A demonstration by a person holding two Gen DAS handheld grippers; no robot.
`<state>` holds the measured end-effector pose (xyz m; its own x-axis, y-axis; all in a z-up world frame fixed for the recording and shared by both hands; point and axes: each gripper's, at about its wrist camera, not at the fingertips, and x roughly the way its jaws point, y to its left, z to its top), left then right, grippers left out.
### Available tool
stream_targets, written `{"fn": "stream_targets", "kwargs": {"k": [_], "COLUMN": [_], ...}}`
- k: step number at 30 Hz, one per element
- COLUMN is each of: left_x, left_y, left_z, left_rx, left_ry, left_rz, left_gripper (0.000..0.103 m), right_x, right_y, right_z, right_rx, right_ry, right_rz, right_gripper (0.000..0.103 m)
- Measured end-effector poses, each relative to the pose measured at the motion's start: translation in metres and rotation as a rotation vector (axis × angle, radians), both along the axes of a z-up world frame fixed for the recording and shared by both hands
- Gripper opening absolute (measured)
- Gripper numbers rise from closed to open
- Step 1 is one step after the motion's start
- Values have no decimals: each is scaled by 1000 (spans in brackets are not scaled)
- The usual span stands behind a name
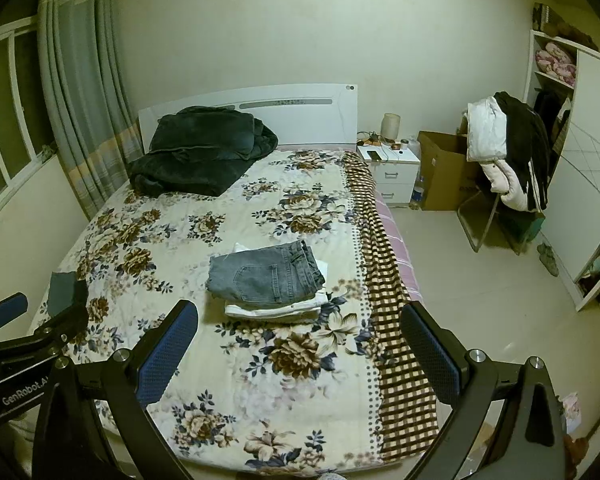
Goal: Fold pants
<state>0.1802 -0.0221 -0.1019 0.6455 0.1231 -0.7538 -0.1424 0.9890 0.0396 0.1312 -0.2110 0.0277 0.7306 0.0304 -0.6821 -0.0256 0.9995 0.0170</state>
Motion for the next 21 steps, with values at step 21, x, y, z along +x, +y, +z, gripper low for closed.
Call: {"fn": "stream_targets", "kwargs": {"k": [21], "left_x": [10], "left_y": [5], "left_z": [17], "left_rx": [3], "left_ry": [-19], "left_rz": [-13], "left_gripper": [94], "right_x": [0], "right_y": [-3], "right_z": [-5], "right_rx": [22], "right_ry": [6], "right_rz": [-5], "right_gripper": [103]}}
